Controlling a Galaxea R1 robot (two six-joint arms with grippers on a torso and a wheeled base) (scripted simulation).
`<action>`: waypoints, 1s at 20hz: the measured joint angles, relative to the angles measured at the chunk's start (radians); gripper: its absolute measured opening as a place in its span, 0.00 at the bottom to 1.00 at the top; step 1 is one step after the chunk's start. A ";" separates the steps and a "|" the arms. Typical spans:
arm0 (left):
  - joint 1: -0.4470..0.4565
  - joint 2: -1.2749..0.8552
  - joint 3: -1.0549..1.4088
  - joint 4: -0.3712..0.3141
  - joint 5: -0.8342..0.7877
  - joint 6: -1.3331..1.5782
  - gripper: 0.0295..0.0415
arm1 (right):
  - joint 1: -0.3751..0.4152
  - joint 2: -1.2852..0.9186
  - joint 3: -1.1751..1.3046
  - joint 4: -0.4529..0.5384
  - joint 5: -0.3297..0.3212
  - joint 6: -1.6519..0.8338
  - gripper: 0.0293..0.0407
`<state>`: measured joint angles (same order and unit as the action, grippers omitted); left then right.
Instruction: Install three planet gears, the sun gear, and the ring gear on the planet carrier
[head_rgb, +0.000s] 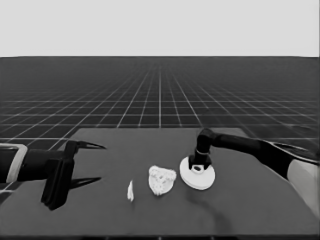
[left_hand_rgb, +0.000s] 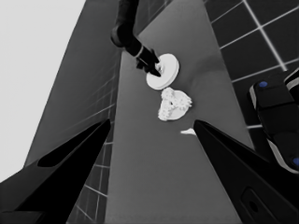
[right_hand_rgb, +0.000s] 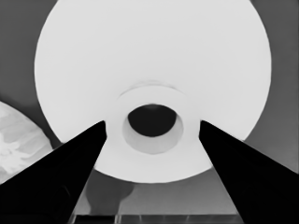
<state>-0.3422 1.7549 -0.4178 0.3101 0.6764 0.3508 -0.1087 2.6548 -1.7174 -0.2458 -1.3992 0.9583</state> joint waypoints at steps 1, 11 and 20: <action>0.000 0.000 0.000 0.000 0.000 0.000 0.75 | 0.000 0.000 0.000 0.000 0.000 0.000 0.49; 0.000 0.000 0.000 0.000 0.000 0.000 0.75 | 0.059 -0.029 0.073 0.052 -0.051 0.033 0.49; 0.000 0.000 0.000 0.000 0.000 0.000 0.75 | 0.184 -0.046 0.115 0.147 -0.114 0.051 0.49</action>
<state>-0.3422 1.7549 -0.4178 0.3101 0.6764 0.3508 0.0751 2.6083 -1.6022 -0.0990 -1.5131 1.0090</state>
